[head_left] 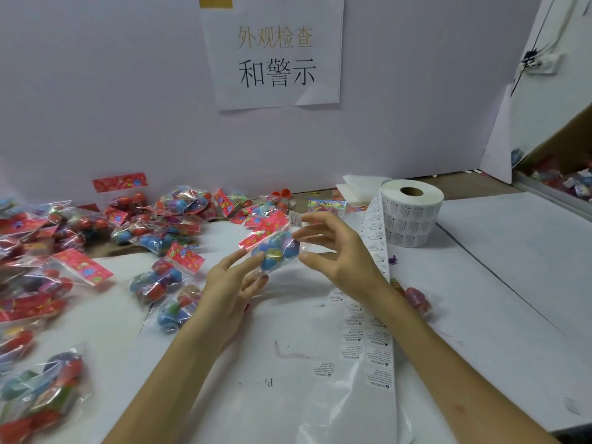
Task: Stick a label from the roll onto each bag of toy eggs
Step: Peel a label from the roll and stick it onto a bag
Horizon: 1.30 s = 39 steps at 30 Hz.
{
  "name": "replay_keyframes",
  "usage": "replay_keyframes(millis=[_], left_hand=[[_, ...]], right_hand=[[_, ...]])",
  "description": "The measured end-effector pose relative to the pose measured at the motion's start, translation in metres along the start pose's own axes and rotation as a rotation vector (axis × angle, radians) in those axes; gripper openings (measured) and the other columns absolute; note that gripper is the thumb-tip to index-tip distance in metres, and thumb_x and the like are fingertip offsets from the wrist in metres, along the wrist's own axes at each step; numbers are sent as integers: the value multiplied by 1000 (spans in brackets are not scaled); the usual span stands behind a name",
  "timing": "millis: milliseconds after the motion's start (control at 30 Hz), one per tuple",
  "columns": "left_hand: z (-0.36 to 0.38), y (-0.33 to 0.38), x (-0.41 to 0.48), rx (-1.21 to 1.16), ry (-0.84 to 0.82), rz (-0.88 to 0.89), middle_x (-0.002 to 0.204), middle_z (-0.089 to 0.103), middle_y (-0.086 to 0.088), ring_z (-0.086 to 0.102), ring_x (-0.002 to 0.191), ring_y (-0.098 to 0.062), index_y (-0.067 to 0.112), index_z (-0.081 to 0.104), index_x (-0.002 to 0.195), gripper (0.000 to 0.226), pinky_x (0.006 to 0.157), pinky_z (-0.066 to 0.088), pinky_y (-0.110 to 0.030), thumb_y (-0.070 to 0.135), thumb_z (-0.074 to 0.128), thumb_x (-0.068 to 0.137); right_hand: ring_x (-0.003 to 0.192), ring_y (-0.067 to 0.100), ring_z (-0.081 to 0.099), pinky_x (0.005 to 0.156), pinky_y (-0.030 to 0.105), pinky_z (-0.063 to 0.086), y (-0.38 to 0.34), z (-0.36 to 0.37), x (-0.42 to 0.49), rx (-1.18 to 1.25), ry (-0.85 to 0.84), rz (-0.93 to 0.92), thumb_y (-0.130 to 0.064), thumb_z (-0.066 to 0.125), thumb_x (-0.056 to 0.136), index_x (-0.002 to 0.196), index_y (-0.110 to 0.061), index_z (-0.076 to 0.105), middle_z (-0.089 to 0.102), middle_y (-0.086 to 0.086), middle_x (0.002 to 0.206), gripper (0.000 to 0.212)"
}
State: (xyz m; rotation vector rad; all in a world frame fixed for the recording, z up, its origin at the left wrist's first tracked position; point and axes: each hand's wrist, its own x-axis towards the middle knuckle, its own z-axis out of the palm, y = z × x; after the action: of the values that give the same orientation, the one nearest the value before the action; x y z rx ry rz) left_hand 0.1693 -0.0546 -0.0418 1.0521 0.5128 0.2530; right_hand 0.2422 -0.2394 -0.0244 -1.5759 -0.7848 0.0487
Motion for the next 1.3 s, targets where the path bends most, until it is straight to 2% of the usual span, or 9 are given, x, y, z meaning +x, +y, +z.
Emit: replay_keyframes(millis=[100, 233, 367, 600, 700, 867, 1000, 1167, 1300], left_hand=[[2, -1, -3, -5, -24, 13, 112, 74, -15, 75, 97, -29, 13, 52, 137, 46, 84, 58, -37, 3, 66, 95], [10, -1, -11, -5, -141, -46, 125, 70, -17, 68, 117, -38, 14, 59, 137, 49, 100, 51, -46, 44, 57, 98], [11, -5, -14, 40, -287, -84, 131, 70, -15, 65, 123, -40, 17, 66, 135, 67, 111, 43, -50, 63, 53, 90], [7, -3, -9, -57, -235, -61, 119, 73, -13, 69, 111, -32, 19, 73, 111, 45, 96, 47, -45, 54, 51, 94], [8, 2, -8, -187, -158, -76, 121, 72, -16, 69, 102, -31, 11, 71, 122, 49, 86, 51, -41, 48, 49, 98], [6, 4, -10, -401, -133, -74, 128, 68, -24, 70, 98, -37, -2, 63, 133, 50, 92, 55, -45, 34, 55, 99], [2, 6, -12, -412, -175, -68, 125, 70, -25, 71, 110, -39, -2, 65, 127, 51, 95, 56, -46, 33, 67, 89], [5, 6, -13, -238, -129, -14, 109, 77, -10, 75, 93, -21, 9, 67, 121, 47, 82, 58, -32, 20, 74, 76], [4, 6, -10, -288, -97, 2, 110, 77, -16, 77, 99, -26, 1, 67, 114, 46, 74, 64, -31, 7, 77, 70]], right_hand=[[111, 22, 69, 96, 37, 55, -8, -2, 0, 233, -14, -5, -5, 68, 83, 126, -14, 56, 73, 13, 110, 46], [118, 36, 65, 102, 50, 51, -12, 0, -1, 399, -112, 39, -5, 62, 83, 132, -12, 51, 69, 20, 117, 51], [118, 34, 65, 103, 45, 51, -12, 11, -3, 494, -205, 73, -4, 57, 84, 133, -11, 52, 68, 21, 120, 50], [114, 35, 66, 97, 43, 52, -12, 6, 1, 623, -194, 114, -11, 55, 86, 131, -14, 58, 70, 17, 119, 45], [96, 25, 68, 80, 31, 53, -10, 3, 3, 541, -89, 153, -20, 58, 86, 122, -22, 66, 73, 11, 109, 37], [61, 16, 51, 62, 27, 43, -8, 1, 5, 569, -37, 253, -26, 58, 83, 109, -23, 75, 67, 7, 79, 31], [58, 15, 46, 56, 25, 42, -8, 2, 5, 565, -50, 306, -28, 60, 82, 114, -17, 71, 61, 4, 70, 36], [57, 14, 46, 57, 25, 42, -9, 6, 4, 537, -86, 294, -29, 60, 83, 100, -27, 80, 61, 3, 71, 26], [58, 14, 47, 57, 26, 42, -9, 7, 3, 548, -82, 304, -29, 61, 83, 98, -28, 80, 61, 3, 72, 25]])
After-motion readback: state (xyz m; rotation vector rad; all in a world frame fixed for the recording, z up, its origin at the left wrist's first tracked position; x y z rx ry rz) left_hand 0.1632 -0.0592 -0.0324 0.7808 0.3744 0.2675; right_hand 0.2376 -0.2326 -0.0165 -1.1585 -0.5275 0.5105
